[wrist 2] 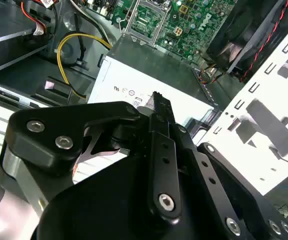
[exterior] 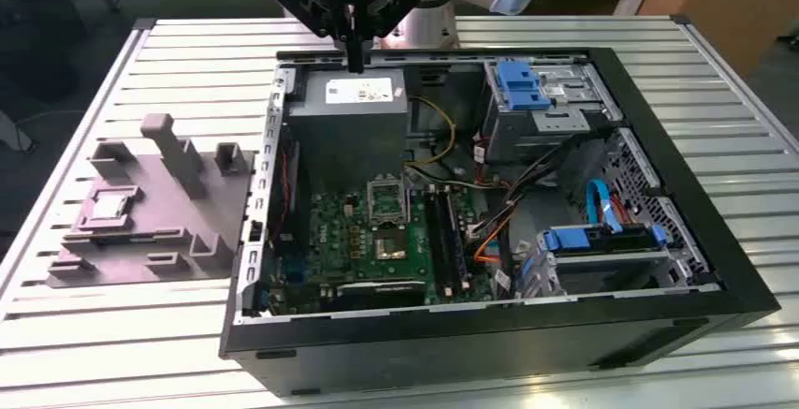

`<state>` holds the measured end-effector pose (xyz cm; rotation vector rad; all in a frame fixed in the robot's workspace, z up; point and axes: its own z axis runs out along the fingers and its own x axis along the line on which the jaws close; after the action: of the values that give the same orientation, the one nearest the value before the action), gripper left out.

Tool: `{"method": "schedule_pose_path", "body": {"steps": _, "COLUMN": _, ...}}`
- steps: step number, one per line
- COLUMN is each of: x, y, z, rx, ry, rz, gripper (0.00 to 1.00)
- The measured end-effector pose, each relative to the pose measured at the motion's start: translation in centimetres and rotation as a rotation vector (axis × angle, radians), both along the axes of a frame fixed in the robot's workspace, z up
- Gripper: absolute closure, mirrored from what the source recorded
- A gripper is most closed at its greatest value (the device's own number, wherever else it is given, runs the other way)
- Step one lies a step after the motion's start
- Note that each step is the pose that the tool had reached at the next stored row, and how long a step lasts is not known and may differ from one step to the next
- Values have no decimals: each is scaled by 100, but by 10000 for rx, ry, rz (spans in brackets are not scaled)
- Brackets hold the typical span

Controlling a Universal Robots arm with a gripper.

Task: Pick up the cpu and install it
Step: 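Reach for the cpu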

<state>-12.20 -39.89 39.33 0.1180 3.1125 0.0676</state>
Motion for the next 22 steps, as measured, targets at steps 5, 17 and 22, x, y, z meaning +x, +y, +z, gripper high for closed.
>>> {"method": "schedule_pose_path", "body": {"steps": 5, "x": 0, "y": 0, "z": 0, "rx": 0, "ry": 0, "rz": 0, "gripper": 89}}
{"method": "schedule_pose_path", "body": {"steps": 17, "x": -34, "y": 0, "z": -1, "rx": 0, "ry": -1, "rz": 0, "gripper": 89}}
{"method": "schedule_pose_path", "body": {"steps": 22, "x": -51, "y": 0, "z": -1, "rx": 0, "ry": 0, "rz": 0, "gripper": 89}}
